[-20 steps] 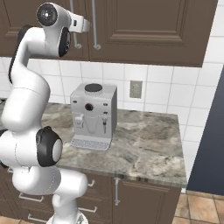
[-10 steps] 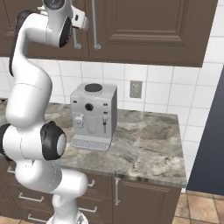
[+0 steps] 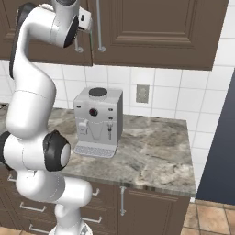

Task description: Open the cabinet, pick the kettle from the cabinet, and place it in the sink.

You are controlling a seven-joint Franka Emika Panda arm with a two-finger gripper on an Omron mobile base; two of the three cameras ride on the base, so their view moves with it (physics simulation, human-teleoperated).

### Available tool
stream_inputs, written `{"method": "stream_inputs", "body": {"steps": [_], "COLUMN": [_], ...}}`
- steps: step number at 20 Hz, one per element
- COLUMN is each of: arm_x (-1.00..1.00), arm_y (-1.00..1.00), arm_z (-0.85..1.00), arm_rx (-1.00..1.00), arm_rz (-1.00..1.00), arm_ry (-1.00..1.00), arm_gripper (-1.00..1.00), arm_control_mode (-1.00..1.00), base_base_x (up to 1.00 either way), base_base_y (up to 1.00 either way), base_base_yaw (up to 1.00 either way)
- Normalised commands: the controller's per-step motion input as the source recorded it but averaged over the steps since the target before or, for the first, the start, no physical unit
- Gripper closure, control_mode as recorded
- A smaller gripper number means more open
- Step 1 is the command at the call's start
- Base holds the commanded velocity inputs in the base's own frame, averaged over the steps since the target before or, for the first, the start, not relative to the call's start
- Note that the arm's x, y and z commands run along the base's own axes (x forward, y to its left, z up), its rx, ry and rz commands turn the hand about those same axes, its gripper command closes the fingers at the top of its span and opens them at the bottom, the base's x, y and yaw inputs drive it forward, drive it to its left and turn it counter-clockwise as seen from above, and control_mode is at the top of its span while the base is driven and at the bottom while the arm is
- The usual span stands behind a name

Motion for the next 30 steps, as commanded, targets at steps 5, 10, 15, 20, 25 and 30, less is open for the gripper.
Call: {"method": "stream_inputs", "body": {"steps": [5, 10, 15, 20, 25, 30], "arm_x": [-0.33, -0.38, -0.42, -0.42, -0.38, -0.39], "arm_y": [0.42, 0.44, 0.43, 0.41, 0.39, 0.38], "arm_z": [-0.07, -0.11, -0.14, -0.11, -0.03, 0.0], "arm_rx": [0.0, 0.0, 0.0, 0.0, 0.0, 0.0], "arm_rz": [0.03, 0.01, 0.0, 0.0, 0.0, 0.0], "arm_ry": [-0.02, -0.08, -0.1, -0.07, 0.0, 0.0], "arm_gripper": [1.0, 1.0, 1.0, 1.0, 1.0, 1.0], "arm_control_mode": [-1.0, -1.0, -1.0, -1.0, -1.0, -1.0], "base_base_x": [0.0, 0.0, 0.0, 0.0, 0.0, 0.0], "base_base_y": [0.0, 0.0, 0.0, 0.0, 0.0, 0.0], "base_base_yaw": [0.0, 0.0, 0.0, 0.0, 0.0, 0.0]}}
